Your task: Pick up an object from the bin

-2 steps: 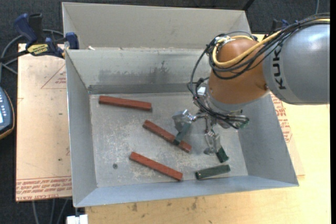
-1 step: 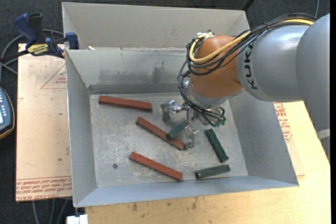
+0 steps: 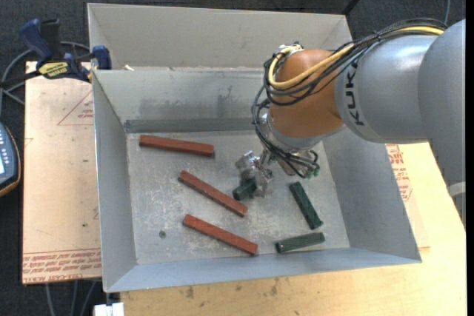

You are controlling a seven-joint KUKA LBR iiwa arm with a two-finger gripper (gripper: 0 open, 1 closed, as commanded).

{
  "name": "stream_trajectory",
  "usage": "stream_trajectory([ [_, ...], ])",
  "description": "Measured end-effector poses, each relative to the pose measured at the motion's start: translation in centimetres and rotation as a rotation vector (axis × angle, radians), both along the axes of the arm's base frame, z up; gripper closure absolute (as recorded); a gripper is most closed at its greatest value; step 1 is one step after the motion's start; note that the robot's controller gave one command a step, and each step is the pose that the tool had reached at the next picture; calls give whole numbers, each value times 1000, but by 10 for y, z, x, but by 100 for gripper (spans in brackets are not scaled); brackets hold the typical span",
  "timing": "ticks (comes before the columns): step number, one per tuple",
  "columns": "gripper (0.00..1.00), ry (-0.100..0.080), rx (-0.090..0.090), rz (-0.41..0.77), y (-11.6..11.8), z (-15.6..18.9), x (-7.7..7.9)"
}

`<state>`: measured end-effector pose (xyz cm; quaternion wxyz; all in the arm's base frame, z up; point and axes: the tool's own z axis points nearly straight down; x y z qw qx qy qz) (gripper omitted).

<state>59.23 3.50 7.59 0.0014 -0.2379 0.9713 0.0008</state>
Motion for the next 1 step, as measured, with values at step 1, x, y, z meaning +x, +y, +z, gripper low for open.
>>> stream_trajectory([
  [1,100,-7,0,27,25,155,-56],
])
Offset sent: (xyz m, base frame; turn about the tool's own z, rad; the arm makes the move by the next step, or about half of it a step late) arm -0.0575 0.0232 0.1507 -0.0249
